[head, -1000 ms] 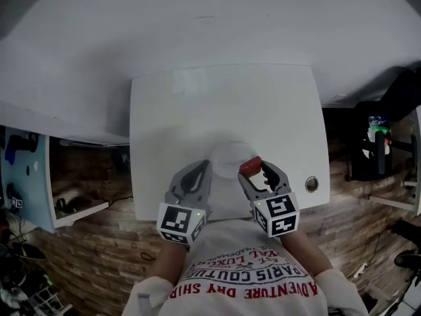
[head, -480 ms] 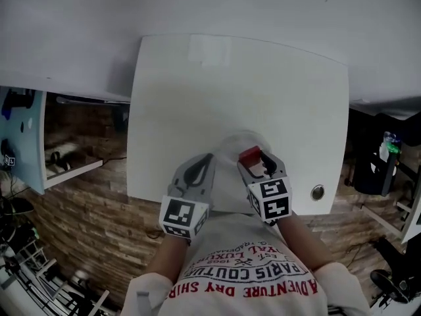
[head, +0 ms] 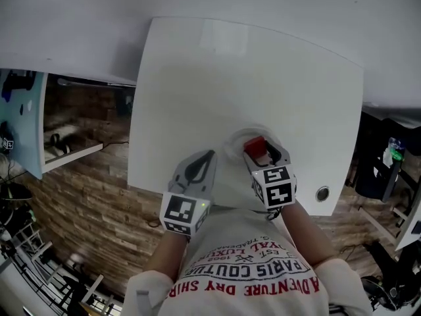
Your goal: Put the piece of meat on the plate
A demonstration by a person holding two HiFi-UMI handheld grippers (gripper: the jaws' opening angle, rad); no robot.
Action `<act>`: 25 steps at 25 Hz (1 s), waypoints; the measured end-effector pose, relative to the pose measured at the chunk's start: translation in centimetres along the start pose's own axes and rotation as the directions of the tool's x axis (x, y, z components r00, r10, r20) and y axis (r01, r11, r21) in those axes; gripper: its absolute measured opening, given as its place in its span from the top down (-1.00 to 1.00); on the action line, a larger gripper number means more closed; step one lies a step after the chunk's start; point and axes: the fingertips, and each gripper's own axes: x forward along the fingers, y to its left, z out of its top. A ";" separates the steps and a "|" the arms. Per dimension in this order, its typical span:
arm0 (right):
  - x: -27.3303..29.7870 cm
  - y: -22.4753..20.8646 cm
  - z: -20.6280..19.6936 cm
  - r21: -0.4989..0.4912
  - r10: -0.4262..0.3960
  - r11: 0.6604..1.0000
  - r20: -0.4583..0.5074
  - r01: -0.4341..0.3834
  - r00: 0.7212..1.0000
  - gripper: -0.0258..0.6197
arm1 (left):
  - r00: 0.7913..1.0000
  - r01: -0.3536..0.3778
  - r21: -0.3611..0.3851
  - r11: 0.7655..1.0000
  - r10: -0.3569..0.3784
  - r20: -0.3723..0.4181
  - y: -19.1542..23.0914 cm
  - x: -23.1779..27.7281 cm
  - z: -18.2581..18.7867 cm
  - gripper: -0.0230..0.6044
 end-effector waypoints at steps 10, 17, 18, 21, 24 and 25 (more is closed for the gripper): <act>0.9 0.2 -0.3 -0.034 0.011 0.999 -0.017 -0.011 1.000 0.06 | 1.000 0.013 0.015 1.000 -0.013 -0.020 -0.1 0.9 -0.3 0.91; -0.1 0.2 0.3 0.002 0.039 0.999 0.009 -0.039 0.999 0.06 | 1.000 0.027 0.034 0.999 -0.026 -0.012 0.1 0.2 0.5 0.91; -0.6 0.1 0.6 0.016 0.040 0.999 0.027 -0.041 0.999 0.06 | 0.999 0.033 0.039 0.999 -0.033 -0.010 0.0 0.2 0.7 0.91; -2.6 -0.4 1.8 0.021 0.015 1.000 0.093 -0.017 0.996 0.17 | 0.998 0.056 0.060 0.997 -0.056 0.001 -0.6 0.0 1.6 0.91; -4.9 -1.0 3.0 0.021 -0.058 0.998 0.173 0.055 0.983 0.59 | 0.996 0.086 0.070 0.994 -0.088 0.018 -1.2 -0.2 2.4 0.91; -5.7 -1.0 3.4 0.029 -0.077 0.997 0.199 0.072 0.977 0.65 | 0.995 0.097 0.071 0.993 -0.099 0.024 -1.4 -0.4 2.7 0.91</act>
